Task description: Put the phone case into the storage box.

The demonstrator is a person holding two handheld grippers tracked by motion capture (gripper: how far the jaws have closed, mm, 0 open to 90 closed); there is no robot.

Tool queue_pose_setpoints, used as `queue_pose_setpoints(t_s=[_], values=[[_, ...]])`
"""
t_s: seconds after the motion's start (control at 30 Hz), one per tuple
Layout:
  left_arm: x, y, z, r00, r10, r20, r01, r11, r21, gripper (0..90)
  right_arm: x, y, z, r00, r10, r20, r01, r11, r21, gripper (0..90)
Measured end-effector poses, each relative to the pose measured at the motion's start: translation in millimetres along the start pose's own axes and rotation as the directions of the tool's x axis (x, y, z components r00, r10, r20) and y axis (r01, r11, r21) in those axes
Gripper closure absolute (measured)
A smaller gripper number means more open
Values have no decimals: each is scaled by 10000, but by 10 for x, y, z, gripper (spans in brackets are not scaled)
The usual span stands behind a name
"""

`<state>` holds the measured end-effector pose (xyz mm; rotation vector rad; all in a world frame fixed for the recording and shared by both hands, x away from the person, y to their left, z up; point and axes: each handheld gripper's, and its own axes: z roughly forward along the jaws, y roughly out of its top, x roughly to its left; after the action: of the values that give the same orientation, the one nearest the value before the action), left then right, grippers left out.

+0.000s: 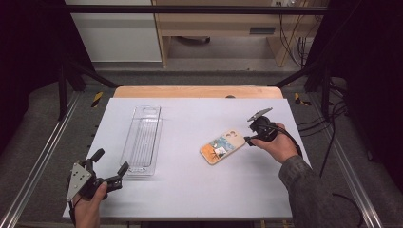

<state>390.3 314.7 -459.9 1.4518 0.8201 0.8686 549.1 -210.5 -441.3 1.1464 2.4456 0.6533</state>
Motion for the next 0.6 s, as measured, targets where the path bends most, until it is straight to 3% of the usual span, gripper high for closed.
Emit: queue_pose_setpoints(t_s=[0.07,0.2,0.33,0.6], values=[[4,0,-4,10000,-20,0,20,10000,-11,12,3,57,38,9997,-241,-1,241,9997,110,548],[-4,-1,2,9999,-117,74,117,9999,-33,12,7,86,87,9993,-346,103,346,9994,-81,654],[-22,-3,10,9998,-169,104,169,9999,-33,12,-7,83,140,9990,-372,232,373,9993,1,708],[-28,-1,7,9997,-176,158,177,9998,-53,14,-23,115,271,9998,-15,200,25,9989,-471,827]])
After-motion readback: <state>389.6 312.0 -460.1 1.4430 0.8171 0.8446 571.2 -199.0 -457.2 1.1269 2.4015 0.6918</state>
